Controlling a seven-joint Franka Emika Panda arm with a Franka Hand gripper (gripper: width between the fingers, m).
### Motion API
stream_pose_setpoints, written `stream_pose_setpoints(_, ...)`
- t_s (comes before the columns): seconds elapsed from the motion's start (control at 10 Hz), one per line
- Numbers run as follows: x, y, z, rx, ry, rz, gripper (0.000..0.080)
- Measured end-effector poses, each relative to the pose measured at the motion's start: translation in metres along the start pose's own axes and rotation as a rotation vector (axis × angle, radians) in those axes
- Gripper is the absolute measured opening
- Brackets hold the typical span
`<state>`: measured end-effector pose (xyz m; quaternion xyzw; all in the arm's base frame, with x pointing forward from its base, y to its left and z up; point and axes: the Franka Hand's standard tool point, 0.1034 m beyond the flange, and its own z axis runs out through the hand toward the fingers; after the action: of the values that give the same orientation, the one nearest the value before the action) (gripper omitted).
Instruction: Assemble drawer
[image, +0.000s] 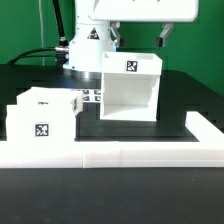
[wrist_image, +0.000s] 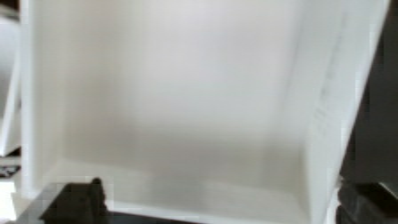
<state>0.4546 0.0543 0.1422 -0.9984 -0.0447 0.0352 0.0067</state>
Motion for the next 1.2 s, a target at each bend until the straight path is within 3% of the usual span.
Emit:
stream_pose_setpoints(0.2, 0.004, -0.002, -0.002, 0.001, 0.011, 0.017, 0.0649)
stream_pose_setpoints(0.5, -0.005, -0.029, 0.008, 0.008, 0.024, 0.081, 0.0649)
stream_pose_setpoints(0.7, -0.011, -0.030, 0.015, 0.010, 0.024, 0.081, 0.0649)
stream_pose_setpoints(1.0, -0.021, -0.037, 0.043, 0.019, 0.037, 0.092, 0.0649)
stream_pose_setpoints(1.2, -0.021, -0.036, 0.047, 0.021, 0.036, 0.089, 0.0649)
